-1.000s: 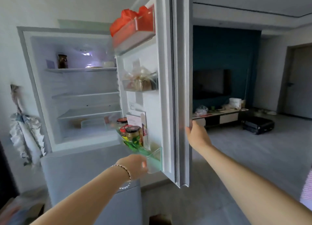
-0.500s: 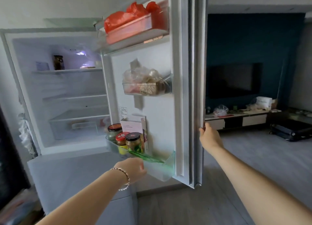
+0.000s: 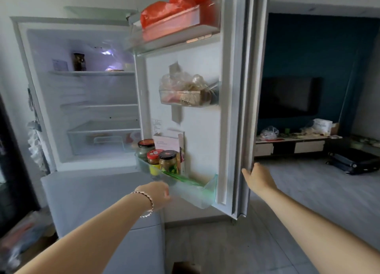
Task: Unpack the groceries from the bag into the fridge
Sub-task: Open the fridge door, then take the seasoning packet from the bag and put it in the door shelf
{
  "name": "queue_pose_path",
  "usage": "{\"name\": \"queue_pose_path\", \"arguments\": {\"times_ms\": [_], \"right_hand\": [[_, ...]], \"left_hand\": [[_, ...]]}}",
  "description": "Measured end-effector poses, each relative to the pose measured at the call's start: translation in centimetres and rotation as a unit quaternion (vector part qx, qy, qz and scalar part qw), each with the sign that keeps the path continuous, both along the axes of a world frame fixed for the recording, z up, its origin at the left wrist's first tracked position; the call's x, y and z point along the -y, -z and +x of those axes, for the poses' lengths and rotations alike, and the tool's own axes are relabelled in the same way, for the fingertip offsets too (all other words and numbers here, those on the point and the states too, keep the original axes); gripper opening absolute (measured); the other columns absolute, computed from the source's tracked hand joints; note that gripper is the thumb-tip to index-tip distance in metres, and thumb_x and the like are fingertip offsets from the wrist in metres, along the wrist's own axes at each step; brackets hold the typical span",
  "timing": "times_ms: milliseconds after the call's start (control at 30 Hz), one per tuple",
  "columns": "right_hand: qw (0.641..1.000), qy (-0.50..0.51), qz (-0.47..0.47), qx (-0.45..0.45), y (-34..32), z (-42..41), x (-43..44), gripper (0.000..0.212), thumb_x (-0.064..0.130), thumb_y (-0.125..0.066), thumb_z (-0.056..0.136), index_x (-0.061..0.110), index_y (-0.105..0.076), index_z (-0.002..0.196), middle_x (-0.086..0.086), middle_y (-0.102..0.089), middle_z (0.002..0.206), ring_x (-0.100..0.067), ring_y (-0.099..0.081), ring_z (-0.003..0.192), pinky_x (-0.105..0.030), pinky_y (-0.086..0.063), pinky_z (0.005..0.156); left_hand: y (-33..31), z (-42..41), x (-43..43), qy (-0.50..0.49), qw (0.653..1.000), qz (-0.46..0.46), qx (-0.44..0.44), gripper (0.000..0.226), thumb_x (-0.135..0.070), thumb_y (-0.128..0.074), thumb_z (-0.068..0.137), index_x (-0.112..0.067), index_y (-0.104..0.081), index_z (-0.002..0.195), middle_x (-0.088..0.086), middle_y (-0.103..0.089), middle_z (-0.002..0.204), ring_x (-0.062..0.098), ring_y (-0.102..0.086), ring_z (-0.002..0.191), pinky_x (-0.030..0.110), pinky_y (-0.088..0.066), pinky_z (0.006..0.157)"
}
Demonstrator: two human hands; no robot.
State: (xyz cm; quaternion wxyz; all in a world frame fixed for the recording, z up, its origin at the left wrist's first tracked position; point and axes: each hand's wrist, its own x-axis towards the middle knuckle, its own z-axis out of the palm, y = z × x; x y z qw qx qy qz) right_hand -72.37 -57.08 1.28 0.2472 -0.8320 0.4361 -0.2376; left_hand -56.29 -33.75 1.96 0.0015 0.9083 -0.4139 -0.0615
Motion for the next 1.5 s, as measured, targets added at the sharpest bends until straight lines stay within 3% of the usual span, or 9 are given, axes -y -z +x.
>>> {"name": "queue_pose_path", "arguments": {"times_ms": [133,300,433,533,667,1000,1267,1433,1500], "right_hand": [[0.975,-0.035,0.076,-0.205,1.6,-0.1,-5.0,0.013,0.018,-0.046,0.091,0.009,-0.048,0.082,-0.009,-0.057,0.081,-0.024,-0.060,0.068,-0.022,-0.041,0.053],[0.876,-0.233,0.069,-0.416,2.3,5.0,-15.5,0.034,0.029,-0.048,0.092,0.005,-0.056,0.114,-0.004,-0.063,0.093,-0.015,-0.058,0.065,-0.023,-0.043,0.055],[0.821,-0.382,-0.035,-0.422,4.4,13.1,-25.9,0.025,0.027,-0.047,0.087,0.008,-0.064,0.090,-0.008,-0.069,0.091,-0.021,-0.060,0.066,-0.024,-0.044,0.054],[0.767,-0.493,-0.127,-0.390,6.1,19.1,-35.2,0.033,0.026,-0.048,0.086,0.003,-0.066,0.100,-0.014,-0.068,0.109,-0.029,-0.065,0.096,-0.034,-0.052,0.079],[0.658,-0.642,-0.191,-0.345,7.2,24.3,-48.8,0.028,0.026,-0.047,0.090,0.008,-0.066,0.102,-0.012,-0.064,0.116,-0.029,-0.060,0.098,-0.030,-0.047,0.076],[0.287,-0.873,-0.340,-0.201,10.6,16.2,-75.1,0.031,0.023,-0.047,0.091,0.009,-0.063,0.114,-0.011,-0.063,0.116,-0.030,-0.059,0.108,-0.032,-0.050,0.089],[-0.005,-0.906,-0.396,-0.152,11.2,-6.0,-81.0,0.020,0.017,-0.043,0.091,0.007,-0.055,0.079,-0.009,-0.052,0.087,-0.023,-0.055,0.086,-0.024,-0.040,0.069],[-0.208,-0.872,-0.435,-0.080,7.4,-20.1,-78.8,0.026,0.001,-0.039,0.095,-0.001,-0.058,0.112,-0.018,-0.062,0.112,-0.025,-0.059,0.106,-0.020,-0.042,0.072],[-0.189,-0.900,-0.389,-0.050,5.6,-25.0,-77.4,0.023,0.006,-0.042,0.096,0.015,-0.059,0.085,-0.005,-0.056,0.075,-0.010,-0.057,0.075,-0.010,-0.029,0.053]], "left_hand": [[1.5,1.6,-4.7,-0.027,0.999,0.035,-0.002,0.034,-0.036,-0.043,0.093,-0.012,-0.059,0.111,0.004,-0.057,0.123,0.023,-0.052,0.116,0.034,-0.043,0.097],[4.1,4.1,-13.6,-0.080,0.994,0.063,-0.026,0.038,-0.034,-0.041,0.094,-0.013,-0.054,0.123,0.003,-0.053,0.131,0.024,-0.050,0.121,0.034,-0.041,0.100],[6.0,6.5,-23.3,-0.162,0.984,0.065,-0.034,0.038,-0.033,-0.042,0.094,-0.008,-0.058,0.118,0.009,-0.057,0.126,0.027,-0.053,0.117,0.033,-0.044,0.097],[7.4,7.2,-31.8,-0.261,0.961,0.071,-0.061,0.036,-0.032,-0.044,0.095,-0.008,-0.060,0.117,0.010,-0.060,0.122,0.026,-0.056,0.113,0.029,-0.044,0.091],[9.8,5.4,-43.7,-0.425,0.901,0.051,-0.078,0.036,-0.032,-0.042,0.092,-0.007,-0.061,0.110,0.011,-0.062,0.116,0.030,-0.059,0.106,0.036,-0.048,0.086],[13.6,-17.9,-59.8,-0.836,0.535,-0.085,-0.086,0.028,-0.026,-0.046,0.090,-0.013,-0.059,0.112,0.010,-0.060,0.122,0.027,-0.056,0.112,0.029,-0.044,0.086],[12.9,-43.7,-52.7,-0.971,0.218,-0.068,-0.063,0.023,-0.027,-0.043,0.091,-0.021,-0.059,0.106,0.002,-0.061,0.116,0.026,-0.058,0.104,0.030,-0.043,0.080],[11.1,-57.7,-45.2,-0.996,0.057,-0.051,-0.043,0.025,-0.028,-0.044,0.090,-0.020,-0.060,0.107,0.005,-0.060,0.118,0.028,-0.058,0.107,0.033,-0.046,0.086],[10.5,-62.8,-42.7,-0.998,0.012,-0.050,-0.036,0.024,-0.027,-0.044,0.091,-0.019,-0.060,0.107,0.006,-0.060,0.115,0.028,-0.058,0.106,0.034,-0.046,0.085]]}}
